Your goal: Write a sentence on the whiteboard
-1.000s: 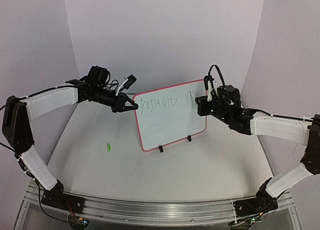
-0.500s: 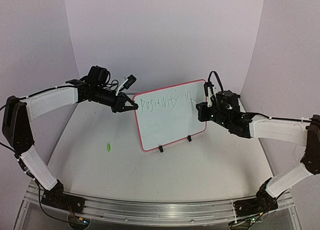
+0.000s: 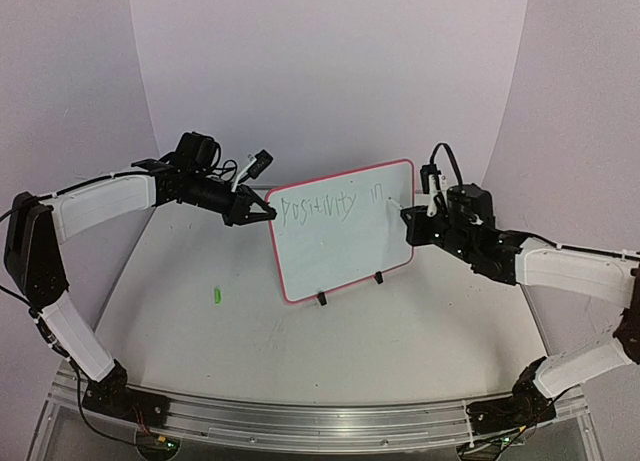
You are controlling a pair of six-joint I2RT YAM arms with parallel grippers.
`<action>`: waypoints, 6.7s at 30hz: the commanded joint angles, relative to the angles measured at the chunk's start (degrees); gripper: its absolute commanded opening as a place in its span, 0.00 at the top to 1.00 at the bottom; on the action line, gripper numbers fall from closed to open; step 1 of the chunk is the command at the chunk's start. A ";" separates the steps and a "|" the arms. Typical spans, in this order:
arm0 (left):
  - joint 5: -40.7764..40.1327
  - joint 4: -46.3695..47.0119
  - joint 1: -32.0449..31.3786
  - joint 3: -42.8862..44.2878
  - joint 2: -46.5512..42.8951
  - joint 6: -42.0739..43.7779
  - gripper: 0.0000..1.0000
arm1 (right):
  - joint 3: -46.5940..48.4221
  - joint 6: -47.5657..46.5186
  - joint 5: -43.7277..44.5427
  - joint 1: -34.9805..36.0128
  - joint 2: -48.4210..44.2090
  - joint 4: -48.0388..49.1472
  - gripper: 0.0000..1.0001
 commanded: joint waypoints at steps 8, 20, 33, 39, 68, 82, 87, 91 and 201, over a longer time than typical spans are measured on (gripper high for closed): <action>-3.61 -4.26 -0.95 -0.04 -0.25 1.43 1.00 | -4.96 1.52 -15.57 3.41 -11.56 1.99 1.00; -3.60 -4.30 -0.95 -0.39 -0.75 1.41 1.00 | 2.52 0.57 -22.43 14.69 7.79 12.61 1.00; -3.78 -4.35 -0.95 -0.38 -1.01 1.50 1.00 | 8.85 2.21 -24.24 15.12 19.45 16.08 1.00; -3.78 -4.38 -0.95 -0.38 -1.03 1.57 1.00 | 10.53 3.06 -23.00 15.12 22.27 15.99 1.00; -3.94 -4.50 -1.26 -0.39 -1.56 1.70 1.00 | 7.23 5.82 -13.48 15.02 22.26 12.07 1.00; -4.00 -4.49 -1.65 -0.30 -1.63 1.68 1.00 | 4.04 4.11 -18.17 15.04 17.01 14.06 1.00; -4.10 -4.55 -1.66 -0.34 -1.59 1.69 1.00 | 4.73 4.15 -18.54 14.89 16.81 15.02 1.00; -4.25 -4.58 -1.74 -0.38 -1.69 1.73 1.00 | 5.92 4.24 -19.07 14.28 18.10 15.49 1.00; -4.92 -4.97 -1.92 0.00 -1.15 2.09 1.00 | 4.20 5.36 -18.15 11.24 18.30 13.81 1.00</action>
